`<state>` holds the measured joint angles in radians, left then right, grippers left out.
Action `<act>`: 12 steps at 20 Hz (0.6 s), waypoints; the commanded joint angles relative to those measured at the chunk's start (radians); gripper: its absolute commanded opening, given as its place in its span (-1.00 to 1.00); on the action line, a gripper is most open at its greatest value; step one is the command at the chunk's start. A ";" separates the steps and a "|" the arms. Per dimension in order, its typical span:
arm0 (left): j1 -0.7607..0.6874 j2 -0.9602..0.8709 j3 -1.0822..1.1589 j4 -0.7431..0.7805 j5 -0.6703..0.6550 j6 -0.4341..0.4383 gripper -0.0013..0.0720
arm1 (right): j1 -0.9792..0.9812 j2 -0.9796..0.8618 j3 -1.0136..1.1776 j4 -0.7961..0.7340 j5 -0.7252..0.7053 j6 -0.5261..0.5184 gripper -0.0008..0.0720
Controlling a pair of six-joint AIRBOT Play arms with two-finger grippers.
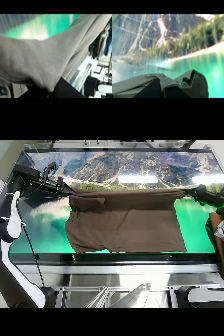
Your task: Fold the shirts.
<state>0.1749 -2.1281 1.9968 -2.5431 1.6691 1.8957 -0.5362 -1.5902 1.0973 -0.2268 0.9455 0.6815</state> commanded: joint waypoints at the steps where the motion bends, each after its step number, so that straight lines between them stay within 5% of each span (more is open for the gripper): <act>1: -0.029 -0.001 0.001 0.013 0.083 -0.019 -0.91 | -0.023 -0.025 -0.010 -0.066 0.119 0.021 -0.93; 7: -0.048 0.000 -0.003 0.156 0.171 -0.191 -0.91 | 0.040 -0.043 -0.019 -0.069 0.193 -0.001 -0.93; 12: -0.059 0.063 -0.278 0.180 0.151 -0.194 -0.91 | 0.046 -0.043 -0.052 -0.077 0.198 0.006 -0.93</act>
<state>0.1207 -2.0918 1.8530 -2.3955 1.8221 1.7233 -0.4961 -1.6321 1.0630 -0.2962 1.1225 0.6834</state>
